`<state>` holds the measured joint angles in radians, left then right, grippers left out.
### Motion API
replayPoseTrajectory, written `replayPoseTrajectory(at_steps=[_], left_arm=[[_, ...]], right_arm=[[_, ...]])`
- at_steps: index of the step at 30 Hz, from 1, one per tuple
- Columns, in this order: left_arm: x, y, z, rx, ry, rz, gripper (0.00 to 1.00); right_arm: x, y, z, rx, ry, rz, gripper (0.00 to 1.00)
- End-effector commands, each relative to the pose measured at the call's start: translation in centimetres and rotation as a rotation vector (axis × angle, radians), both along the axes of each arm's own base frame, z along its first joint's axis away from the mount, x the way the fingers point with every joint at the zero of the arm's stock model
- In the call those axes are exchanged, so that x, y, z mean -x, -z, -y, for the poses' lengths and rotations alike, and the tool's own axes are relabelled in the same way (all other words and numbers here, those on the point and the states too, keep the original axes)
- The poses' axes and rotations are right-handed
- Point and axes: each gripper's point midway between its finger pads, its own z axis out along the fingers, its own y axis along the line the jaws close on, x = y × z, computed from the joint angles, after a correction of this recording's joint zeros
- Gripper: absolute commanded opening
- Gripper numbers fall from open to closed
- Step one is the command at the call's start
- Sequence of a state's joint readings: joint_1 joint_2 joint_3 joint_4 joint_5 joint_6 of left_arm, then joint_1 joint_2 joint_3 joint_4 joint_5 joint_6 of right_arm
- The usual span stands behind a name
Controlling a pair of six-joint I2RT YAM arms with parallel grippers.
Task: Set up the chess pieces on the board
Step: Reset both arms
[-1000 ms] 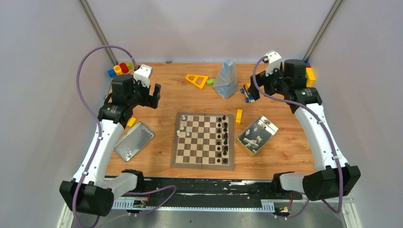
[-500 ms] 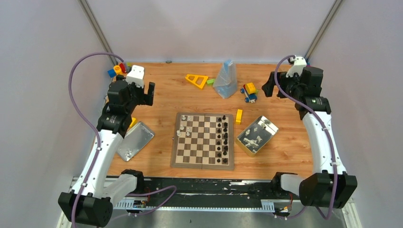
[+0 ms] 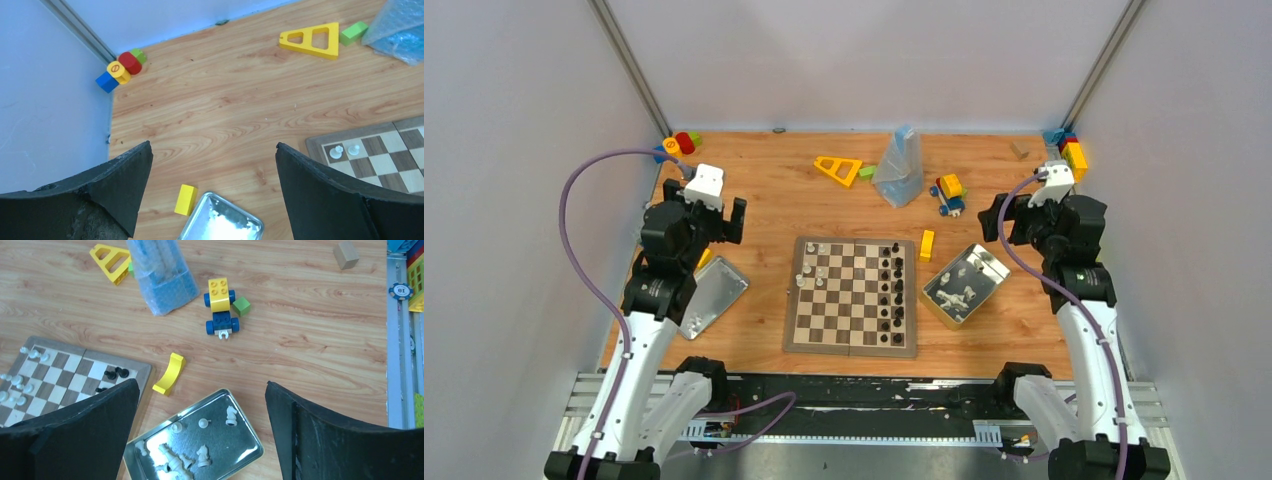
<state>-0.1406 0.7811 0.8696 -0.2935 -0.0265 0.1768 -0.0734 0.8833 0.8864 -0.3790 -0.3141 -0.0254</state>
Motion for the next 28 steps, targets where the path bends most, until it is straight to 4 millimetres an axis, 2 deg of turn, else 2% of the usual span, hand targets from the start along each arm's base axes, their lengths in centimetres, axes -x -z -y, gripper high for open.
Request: replayPoseTrajectory(at_steps=[1, 6, 11, 28], left_arm=[[0.3, 0.0, 0.8, 0.042, 0.043, 0.030, 1.00], [0.5, 1.4, 1.0, 0.040, 0.056, 0.009, 1.00], [0.3, 2.3, 0.5, 0.018, 0.035, 0.002, 1.00], [0.1, 2.8, 0.1, -0.001, 0.019, -0.005, 1.00]], right_arm=[[0.1, -1.7, -0.6, 0.042, -0.058, 0.119, 1.00], [-0.4, -0.8, 0.2, 0.062, -0.024, 0.094, 1.00], [-0.4, -0.7, 0.3, 0.080, -0.029, 0.097, 1.00], [-0.5, -0.2, 0.1, 0.085, -0.044, 0.086, 1.00]])
